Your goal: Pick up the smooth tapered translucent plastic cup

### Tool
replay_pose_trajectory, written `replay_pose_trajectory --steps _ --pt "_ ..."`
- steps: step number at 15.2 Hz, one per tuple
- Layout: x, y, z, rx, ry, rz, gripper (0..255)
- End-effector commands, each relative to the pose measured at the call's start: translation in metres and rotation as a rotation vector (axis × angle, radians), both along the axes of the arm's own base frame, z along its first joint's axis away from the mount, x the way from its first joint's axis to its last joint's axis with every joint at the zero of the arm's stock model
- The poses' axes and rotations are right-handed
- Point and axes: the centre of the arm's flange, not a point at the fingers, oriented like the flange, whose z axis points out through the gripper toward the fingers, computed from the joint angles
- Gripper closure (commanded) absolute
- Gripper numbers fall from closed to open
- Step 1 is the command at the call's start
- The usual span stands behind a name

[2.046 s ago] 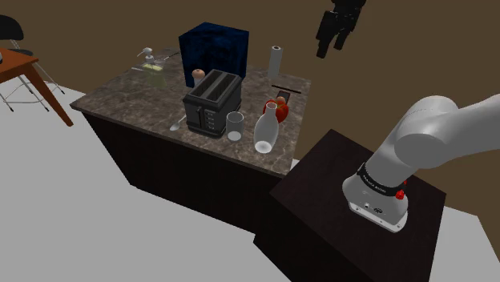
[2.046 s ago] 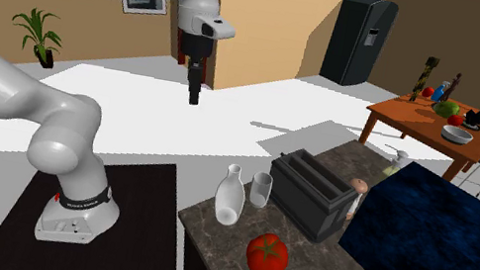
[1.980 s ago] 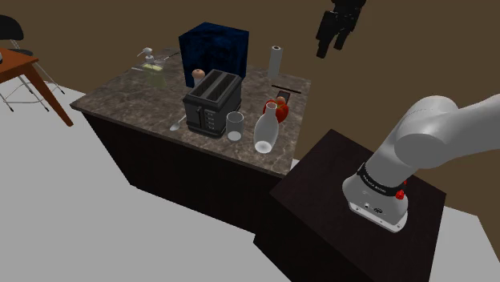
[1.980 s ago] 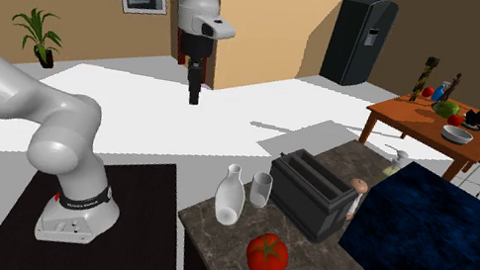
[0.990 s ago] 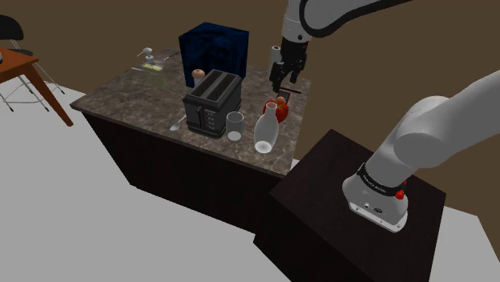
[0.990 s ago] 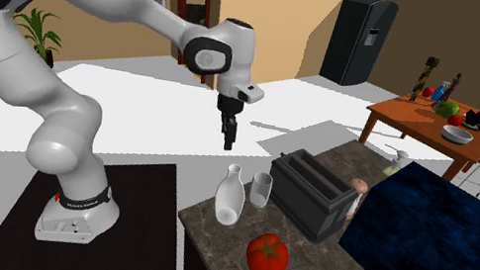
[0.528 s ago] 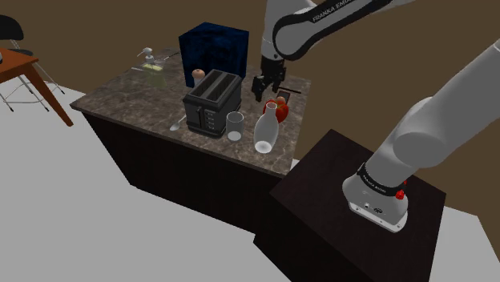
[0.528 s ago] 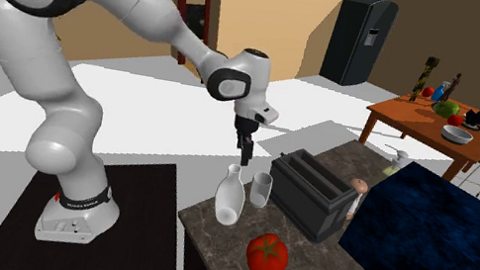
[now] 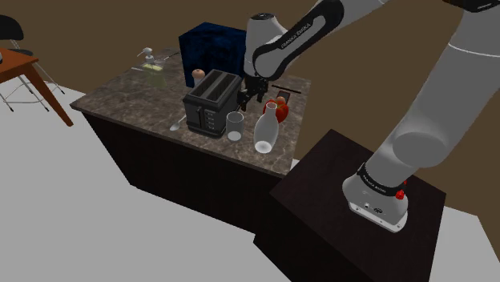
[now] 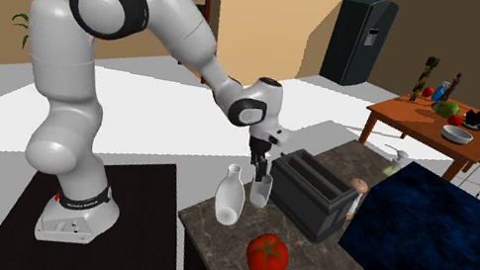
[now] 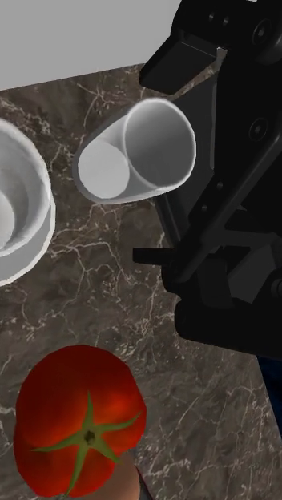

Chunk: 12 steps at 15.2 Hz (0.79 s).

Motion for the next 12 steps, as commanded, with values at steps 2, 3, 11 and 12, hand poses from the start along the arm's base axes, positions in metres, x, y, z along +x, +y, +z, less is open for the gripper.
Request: replay_pose_trajectory --steps 2,3,11,12 --pt "0.025 0.003 -0.034 -0.004 -0.007 -0.001 0" --pt "0.033 0.004 -0.044 -0.005 -0.009 -0.002 0" --pt "0.049 0.005 -0.091 -0.008 -0.013 -0.003 0" --pt "0.049 0.005 -0.096 -0.008 -0.013 -0.003 0"
